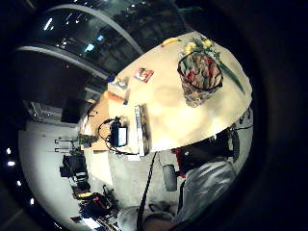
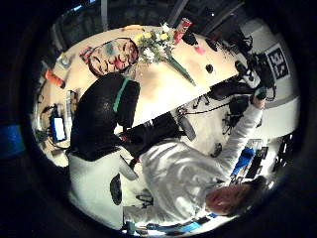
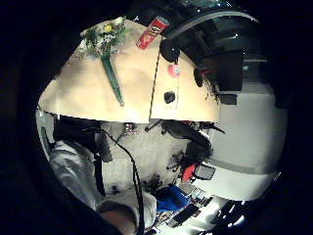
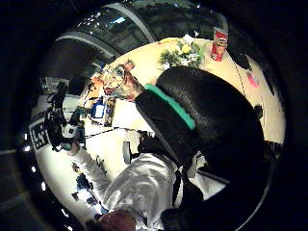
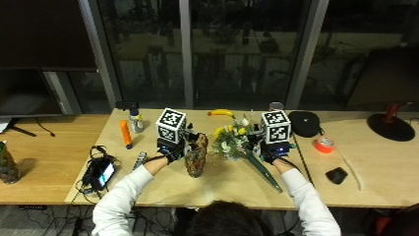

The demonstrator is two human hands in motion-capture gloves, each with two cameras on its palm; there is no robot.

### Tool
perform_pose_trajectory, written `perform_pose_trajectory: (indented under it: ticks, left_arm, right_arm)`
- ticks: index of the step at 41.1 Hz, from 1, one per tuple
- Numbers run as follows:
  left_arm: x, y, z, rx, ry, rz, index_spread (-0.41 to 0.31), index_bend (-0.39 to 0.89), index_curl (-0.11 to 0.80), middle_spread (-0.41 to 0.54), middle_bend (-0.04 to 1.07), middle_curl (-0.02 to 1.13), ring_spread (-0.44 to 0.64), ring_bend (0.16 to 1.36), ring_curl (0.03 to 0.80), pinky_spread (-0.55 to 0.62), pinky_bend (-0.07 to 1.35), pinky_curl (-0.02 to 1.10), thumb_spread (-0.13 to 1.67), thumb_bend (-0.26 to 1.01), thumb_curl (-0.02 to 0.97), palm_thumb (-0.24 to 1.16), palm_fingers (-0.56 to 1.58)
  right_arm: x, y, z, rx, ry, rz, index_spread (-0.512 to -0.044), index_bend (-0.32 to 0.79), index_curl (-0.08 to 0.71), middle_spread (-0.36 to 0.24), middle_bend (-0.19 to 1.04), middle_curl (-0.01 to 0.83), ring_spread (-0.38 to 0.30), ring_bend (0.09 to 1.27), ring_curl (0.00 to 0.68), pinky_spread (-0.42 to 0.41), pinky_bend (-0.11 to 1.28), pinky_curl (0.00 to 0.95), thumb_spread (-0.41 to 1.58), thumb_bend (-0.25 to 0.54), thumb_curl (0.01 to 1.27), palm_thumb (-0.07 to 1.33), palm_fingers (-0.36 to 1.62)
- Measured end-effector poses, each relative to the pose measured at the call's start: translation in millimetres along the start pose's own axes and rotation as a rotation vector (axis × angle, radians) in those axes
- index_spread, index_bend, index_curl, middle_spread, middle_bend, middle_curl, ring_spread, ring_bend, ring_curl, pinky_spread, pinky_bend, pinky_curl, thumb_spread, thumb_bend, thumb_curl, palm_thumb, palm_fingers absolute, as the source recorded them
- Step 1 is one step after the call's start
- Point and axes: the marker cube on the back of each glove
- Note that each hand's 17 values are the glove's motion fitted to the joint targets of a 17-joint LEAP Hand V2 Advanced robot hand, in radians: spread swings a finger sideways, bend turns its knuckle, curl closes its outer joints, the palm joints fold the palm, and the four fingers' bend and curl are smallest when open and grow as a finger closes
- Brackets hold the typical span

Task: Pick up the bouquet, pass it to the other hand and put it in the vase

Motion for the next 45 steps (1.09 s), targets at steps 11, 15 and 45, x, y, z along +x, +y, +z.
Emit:
perform_pose_trajectory:
  ticks: [11, 15, 45]
  left_arm:
    - [1.7, 1.2, 1.9, 0.022, -0.027, 0.003, 0.007, 0.19, 0.172, 0.187, 0.15, 0.11, 0.28, 0.47, 0.168, 0.28, 0.38, 0.18, 0.92, 0.15, 0.137, 0.32, 0.30]
    - [1.3, 1.2, 3.6, 0.043, -0.047, 0.007, 0.004, 0.19, 0.205, 0.201, 0.16, 0.13, 0.31, 0.48, 0.181, 0.30, 0.37, 0.20, 1.01, 0.13, 0.162, 0.33, 0.30]
    - [8.7, 9.5, 9.1, 0.053, 0.089, 0.077, -0.010, 0.18, 0.332, 0.216, 0.15, 0.21, 0.34, 0.49, 0.233, 0.31, 0.36, 0.30, 1.17, 0.00, 0.266, 0.39, 0.28]
  right_arm:
    - [6.5, -13.0, 18.6, -0.047, -0.013, -0.024, -0.330, 0.10, 0.061, -0.004, 0.22, 0.138, 0.083, 0.46, 0.169, 0.182, 0.50, 0.211, 0.95, 0.162, 0.09, 0.30, 0.18]
    - [4.3, -14.2, 18.3, -0.076, 0.015, -0.024, -0.350, 0.10, 0.072, 0.005, 0.23, 0.169, 0.089, 0.49, 0.187, 0.194, 0.50, 0.229, 1.05, 0.148, 0.10, 0.30, 0.17]
    - [37.0, -32.7, 6.3, -0.083, -0.048, 0.157, -0.340, 0.03, 0.043, 0.052, 0.24, 0.289, 0.131, 0.69, 0.301, 0.231, 0.84, 0.383, 1.19, 0.001, 0.20, 0.32, 0.31]
